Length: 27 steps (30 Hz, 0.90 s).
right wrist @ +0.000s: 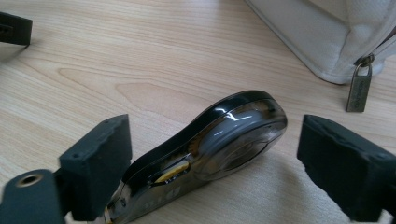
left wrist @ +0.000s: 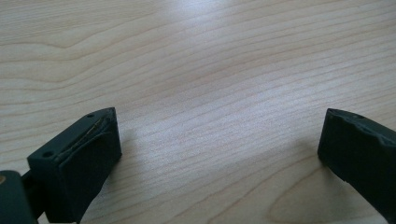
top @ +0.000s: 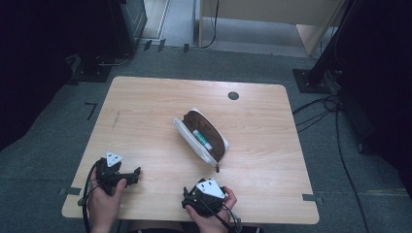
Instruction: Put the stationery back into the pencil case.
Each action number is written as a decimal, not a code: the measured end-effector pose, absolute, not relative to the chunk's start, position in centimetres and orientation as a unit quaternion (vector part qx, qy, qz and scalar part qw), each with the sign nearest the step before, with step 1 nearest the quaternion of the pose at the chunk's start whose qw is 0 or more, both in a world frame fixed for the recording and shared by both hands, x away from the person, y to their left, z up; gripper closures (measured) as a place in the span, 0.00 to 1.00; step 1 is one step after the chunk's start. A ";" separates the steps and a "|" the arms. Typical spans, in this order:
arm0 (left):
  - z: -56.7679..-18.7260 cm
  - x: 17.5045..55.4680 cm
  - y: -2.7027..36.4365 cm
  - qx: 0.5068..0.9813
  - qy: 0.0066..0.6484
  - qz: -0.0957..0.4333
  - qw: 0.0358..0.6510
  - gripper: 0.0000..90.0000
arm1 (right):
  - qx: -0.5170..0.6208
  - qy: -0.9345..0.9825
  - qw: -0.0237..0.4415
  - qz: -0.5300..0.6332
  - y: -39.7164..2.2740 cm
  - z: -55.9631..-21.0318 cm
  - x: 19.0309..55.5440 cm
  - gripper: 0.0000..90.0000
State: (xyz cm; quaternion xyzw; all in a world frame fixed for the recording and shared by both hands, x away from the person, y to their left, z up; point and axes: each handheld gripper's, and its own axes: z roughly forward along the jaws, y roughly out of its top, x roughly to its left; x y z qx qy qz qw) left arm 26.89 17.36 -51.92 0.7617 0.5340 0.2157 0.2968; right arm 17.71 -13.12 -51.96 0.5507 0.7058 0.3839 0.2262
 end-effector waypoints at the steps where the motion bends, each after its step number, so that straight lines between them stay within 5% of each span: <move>1: -51.9 26.9 17.4 0.762 0.534 0.216 0.297 0.00 | 0.550 0.706 0.226 0.384 -13.1 -51.9 17.7 0.14; 20: -51.9 26.9 17.4 0.762 0.534 0.216 0.297 0.00 | 0.524 0.733 0.205 0.383 -14.3 -52.1 17.2 0.63; 27: -51.9 26.9 17.4 0.762 0.534 0.216 0.297 0.00 | 0.512 0.744 0.192 0.384 -15.1 -52.1 16.7 0.64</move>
